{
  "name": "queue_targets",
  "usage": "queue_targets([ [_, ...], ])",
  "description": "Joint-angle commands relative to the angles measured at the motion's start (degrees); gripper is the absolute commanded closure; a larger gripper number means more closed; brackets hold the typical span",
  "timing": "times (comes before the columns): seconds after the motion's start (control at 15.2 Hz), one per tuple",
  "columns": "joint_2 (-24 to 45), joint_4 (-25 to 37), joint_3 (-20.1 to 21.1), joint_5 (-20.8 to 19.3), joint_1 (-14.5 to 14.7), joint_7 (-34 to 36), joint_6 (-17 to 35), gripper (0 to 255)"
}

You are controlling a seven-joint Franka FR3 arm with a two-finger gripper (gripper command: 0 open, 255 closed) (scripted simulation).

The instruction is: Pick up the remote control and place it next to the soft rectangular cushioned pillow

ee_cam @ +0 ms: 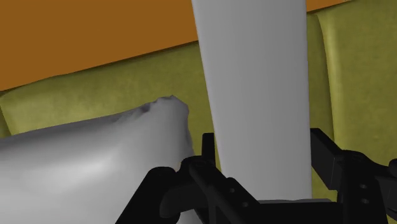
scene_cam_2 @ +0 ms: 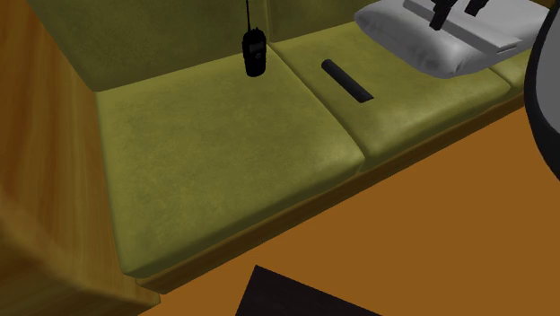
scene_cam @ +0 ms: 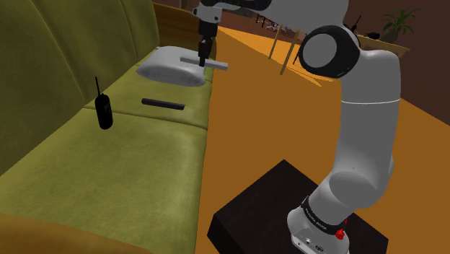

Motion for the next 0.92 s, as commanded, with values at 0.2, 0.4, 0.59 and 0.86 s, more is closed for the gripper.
queue_targets([
  [0.2,0.5,-2.8,-0.2,0.0,-0.5,-0.6,3.3,255],
  [0.4,0.1,-5.8,-0.2,0.0,-0.6,-0.6,5.9,255],
  [0.59,-0.2,-8.5,-0.2,0.1,-0.7,-0.5,8.3,255],
  [0.86,-0.2,-11.6,-0.2,0.0,-0.8,-0.5,11.4,255],
])
